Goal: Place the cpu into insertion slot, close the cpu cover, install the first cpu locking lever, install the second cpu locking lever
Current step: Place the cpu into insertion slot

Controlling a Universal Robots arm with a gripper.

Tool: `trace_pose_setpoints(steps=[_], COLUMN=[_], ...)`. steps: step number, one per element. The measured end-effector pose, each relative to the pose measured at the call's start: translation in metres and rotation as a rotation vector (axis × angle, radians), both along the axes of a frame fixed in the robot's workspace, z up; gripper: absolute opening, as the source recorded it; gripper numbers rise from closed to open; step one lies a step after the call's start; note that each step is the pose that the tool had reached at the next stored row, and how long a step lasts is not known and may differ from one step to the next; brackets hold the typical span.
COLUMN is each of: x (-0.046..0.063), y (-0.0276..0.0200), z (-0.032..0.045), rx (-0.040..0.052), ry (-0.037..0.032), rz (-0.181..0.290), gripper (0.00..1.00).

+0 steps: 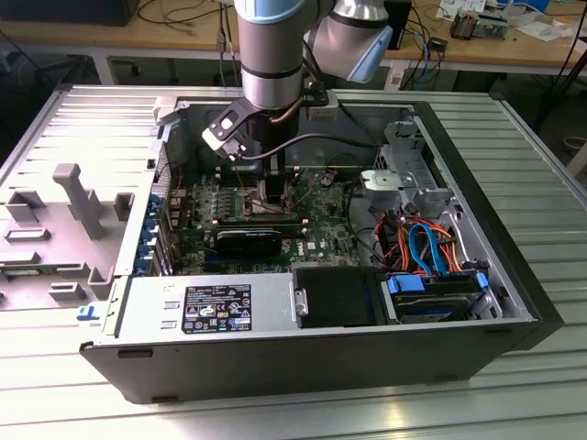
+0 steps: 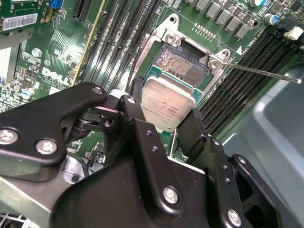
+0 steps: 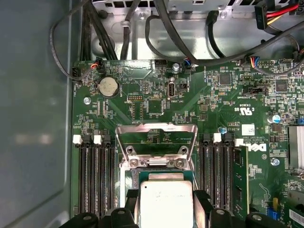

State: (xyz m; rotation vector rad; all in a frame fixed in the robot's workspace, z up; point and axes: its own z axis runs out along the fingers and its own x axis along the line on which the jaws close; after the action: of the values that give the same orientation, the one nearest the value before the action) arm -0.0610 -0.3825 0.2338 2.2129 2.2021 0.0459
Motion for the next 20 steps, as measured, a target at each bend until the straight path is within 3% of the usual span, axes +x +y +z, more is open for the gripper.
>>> trace_pose_setpoints(steps=[12, 20], x=[-0.004, -0.005], y=[0.0019, 0.0033], z=[-0.0149, -0.0208], rx=[-0.001, -0.002], ry=[0.0, 0.0], rz=[-0.003, -0.006], gripper=[0.54, 0.54])
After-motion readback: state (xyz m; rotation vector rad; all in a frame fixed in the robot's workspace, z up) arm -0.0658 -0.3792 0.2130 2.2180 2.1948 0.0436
